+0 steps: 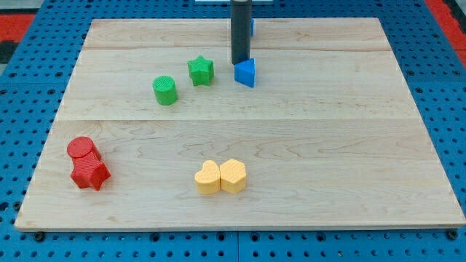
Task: Move the green circle vertically above to the red circle
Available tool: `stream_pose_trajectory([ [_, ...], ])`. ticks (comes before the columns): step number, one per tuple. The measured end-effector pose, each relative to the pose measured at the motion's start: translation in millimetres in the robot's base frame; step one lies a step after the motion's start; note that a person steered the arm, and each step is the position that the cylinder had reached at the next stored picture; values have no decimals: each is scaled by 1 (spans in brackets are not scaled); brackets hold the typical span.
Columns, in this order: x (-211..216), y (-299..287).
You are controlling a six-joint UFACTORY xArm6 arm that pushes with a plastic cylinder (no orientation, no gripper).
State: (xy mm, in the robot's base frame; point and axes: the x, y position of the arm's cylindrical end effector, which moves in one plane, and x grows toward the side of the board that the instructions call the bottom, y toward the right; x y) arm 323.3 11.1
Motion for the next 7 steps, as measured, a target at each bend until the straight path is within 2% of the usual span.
stream_pose_trajectory([
  [1, 15, -1],
  [2, -22, 3],
  [3, -23, -48],
  [4, -14, -83],
  [5, 14, -87],
  [6, 16, -81],
  [7, 23, -100],
])
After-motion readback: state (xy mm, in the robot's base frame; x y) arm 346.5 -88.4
